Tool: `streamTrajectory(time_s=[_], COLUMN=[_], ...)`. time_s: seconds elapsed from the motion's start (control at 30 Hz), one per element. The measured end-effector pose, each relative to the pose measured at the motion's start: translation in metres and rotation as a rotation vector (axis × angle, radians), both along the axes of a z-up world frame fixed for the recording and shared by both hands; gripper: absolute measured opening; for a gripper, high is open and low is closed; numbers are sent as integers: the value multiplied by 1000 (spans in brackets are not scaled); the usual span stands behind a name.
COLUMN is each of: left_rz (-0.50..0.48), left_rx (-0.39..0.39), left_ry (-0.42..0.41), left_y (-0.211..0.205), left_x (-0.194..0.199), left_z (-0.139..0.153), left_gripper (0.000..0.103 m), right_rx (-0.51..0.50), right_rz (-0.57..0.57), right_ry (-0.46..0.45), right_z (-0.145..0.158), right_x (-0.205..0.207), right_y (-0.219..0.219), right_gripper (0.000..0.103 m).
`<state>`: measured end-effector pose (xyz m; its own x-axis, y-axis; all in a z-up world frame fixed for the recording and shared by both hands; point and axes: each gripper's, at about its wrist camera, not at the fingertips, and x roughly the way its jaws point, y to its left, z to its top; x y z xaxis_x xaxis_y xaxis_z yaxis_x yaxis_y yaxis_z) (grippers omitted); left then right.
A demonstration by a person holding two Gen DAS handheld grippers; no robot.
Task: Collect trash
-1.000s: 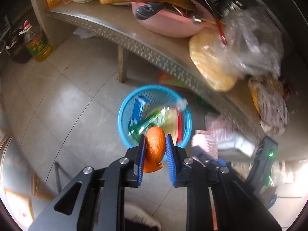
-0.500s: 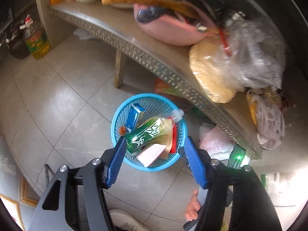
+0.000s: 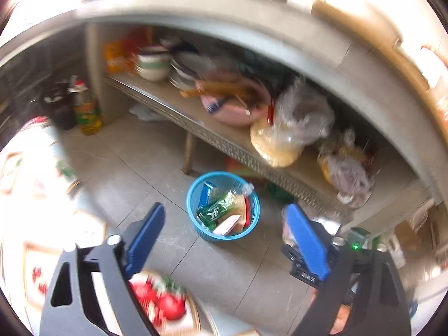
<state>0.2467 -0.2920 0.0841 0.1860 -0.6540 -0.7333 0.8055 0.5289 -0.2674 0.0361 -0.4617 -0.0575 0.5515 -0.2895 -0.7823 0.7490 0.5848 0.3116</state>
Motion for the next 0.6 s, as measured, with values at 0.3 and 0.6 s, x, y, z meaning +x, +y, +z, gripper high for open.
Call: streamTrajectory(time_s=[0.3,0.6], left_rz=[325,613], left_rx=[-132,-62], left_ry=[-85,-220], left_y=[150,213], left_x=[-71,-142], left_z=[37,16], left_gripper=[97,98], right_rx=[-246,-321], right_rz=[187,376], right_ry=[-45,-81], right_z=[96,127], right_x=[-29,-32], right_y=[75,142], right_gripper=[95,95])
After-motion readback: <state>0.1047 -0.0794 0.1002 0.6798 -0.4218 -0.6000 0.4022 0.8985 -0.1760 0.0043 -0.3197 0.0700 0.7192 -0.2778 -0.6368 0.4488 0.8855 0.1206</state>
